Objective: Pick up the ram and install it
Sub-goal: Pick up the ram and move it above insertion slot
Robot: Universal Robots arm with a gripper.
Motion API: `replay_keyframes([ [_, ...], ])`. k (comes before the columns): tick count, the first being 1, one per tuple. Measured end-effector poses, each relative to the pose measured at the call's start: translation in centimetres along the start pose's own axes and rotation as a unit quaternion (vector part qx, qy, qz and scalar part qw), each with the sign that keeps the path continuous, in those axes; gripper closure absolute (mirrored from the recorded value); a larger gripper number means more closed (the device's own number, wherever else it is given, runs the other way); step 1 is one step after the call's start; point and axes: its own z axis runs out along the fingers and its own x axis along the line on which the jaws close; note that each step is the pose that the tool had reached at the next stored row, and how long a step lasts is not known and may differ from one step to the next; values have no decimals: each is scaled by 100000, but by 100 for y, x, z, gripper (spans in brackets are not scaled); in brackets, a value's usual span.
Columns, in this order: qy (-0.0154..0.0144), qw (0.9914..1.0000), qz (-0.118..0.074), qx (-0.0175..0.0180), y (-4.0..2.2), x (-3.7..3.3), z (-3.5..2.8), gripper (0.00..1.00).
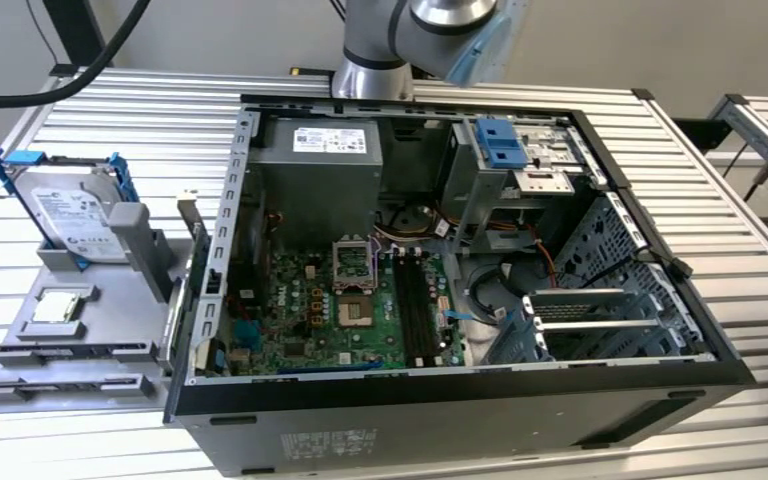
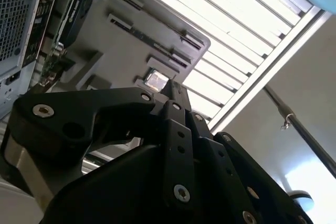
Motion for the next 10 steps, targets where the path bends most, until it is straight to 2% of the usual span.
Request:
replay_keyframes([
  [5,93,99981,-1966,-48,0,0,-2,100],
  [10,197,99921,-3958,-87,0,0,-5,100],
])
